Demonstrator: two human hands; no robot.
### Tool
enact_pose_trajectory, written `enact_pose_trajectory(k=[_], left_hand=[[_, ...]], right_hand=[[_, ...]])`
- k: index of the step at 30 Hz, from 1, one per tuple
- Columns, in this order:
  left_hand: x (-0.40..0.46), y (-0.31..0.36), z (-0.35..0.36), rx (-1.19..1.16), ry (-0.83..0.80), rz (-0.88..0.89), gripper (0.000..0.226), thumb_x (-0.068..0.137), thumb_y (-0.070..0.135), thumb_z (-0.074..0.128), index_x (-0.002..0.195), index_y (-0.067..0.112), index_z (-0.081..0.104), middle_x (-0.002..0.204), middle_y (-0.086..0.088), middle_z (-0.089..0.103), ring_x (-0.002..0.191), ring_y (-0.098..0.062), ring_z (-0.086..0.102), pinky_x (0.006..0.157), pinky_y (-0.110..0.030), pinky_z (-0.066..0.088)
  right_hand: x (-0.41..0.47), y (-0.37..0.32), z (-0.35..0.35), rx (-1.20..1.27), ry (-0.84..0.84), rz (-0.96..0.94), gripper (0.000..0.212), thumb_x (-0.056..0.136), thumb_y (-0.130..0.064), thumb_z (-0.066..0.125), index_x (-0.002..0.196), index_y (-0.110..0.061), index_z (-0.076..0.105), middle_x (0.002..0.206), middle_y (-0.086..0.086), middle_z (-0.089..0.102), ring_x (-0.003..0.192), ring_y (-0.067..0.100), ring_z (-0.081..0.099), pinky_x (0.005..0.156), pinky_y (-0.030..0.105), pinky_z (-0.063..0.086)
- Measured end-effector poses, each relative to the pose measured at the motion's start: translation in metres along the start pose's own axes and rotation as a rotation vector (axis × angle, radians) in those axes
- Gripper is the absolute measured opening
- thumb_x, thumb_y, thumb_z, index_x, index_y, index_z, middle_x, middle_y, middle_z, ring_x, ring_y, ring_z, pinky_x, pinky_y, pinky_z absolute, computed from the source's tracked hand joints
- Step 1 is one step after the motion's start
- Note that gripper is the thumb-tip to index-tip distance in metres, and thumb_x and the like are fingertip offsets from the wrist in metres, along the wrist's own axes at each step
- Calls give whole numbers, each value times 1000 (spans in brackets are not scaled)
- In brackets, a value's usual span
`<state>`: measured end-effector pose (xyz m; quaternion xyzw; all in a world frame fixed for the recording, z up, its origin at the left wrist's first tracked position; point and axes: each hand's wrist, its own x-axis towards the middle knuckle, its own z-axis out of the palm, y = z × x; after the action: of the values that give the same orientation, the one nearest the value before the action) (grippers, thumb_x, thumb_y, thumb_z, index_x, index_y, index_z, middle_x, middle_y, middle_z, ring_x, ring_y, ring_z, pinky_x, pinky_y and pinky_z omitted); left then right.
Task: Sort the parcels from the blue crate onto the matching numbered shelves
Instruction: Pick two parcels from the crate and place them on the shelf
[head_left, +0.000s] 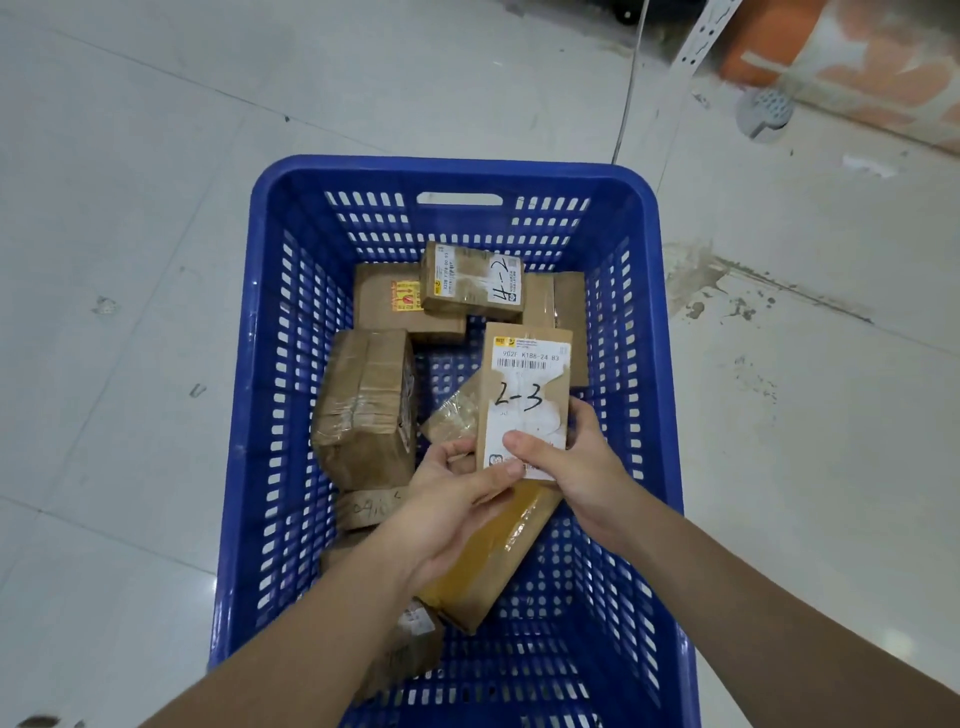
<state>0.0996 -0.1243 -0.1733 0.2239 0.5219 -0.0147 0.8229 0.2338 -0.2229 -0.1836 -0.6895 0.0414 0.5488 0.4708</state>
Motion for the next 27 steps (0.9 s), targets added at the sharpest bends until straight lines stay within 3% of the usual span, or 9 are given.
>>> enact_pose_trajectory(k=[3,7,9,12,14,17,21,24,27], left_hand=[[0,13,-15,300,-4,34,96,55,35,102,135,12,55,129,-10,69,114,-24,72,102,-43,56],[15,32,-32,452,42,57,70,80,66,75,135,25,57,135,4,65,123,-15,63,111,-39,46],[36,44,-35,437,69,78,66,89,66,64,139,24,53,137,5,62,124,-15,60,112,-40,42],[91,53,-27,403,139,109,81,82,68,69,145,21,51,135,1,64,123,-17,61,115,-43,42],[130,55,-18,424,150,116,73,84,64,71,139,17,57,123,2,68,115,-16,62,109,-41,46],[188,50,-1,402,79,83,81,65,71,78,123,15,70,102,1,76,107,-22,67,102,-41,48],[258,56,17,188,-65,81,94,65,76,80,142,26,60,137,-12,67,124,-35,66,109,-56,47],[284,63,20,-13,-42,105,102,53,71,89,140,25,61,134,-12,69,122,-38,67,103,-58,51],[246,57,33,-61,108,166,84,69,69,80,134,19,63,124,-12,74,106,-38,74,91,-57,59]], right_hand=[[1,-2,-7,25,54,-25,97,63,-33,95,144,-30,42,123,-6,71,107,14,73,94,44,60],[4,-7,-16,40,126,-60,100,61,-34,93,145,-32,40,127,-7,69,110,14,71,96,43,60],[9,-7,-19,37,158,-63,92,70,-28,93,145,-34,40,128,-7,68,111,14,71,94,40,60],[18,-8,-23,43,194,-87,80,75,-26,91,136,-40,40,125,-10,68,107,12,72,90,36,60],[25,-9,-24,58,218,-103,78,76,-27,90,132,-44,40,122,-12,69,106,12,72,94,40,59],[37,-8,-30,72,220,-115,81,74,-30,91,136,-44,40,119,-13,70,104,12,73,96,43,59],[45,-3,-36,123,186,-120,83,75,-28,91,141,-41,42,116,-13,74,101,11,75,95,41,60],[44,2,-37,108,154,-127,86,73,-31,93,141,-42,43,116,-17,74,107,10,73,100,40,57],[31,-2,-33,155,147,-120,84,74,-27,92,143,-35,44,118,-12,75,107,13,73,99,43,57]])
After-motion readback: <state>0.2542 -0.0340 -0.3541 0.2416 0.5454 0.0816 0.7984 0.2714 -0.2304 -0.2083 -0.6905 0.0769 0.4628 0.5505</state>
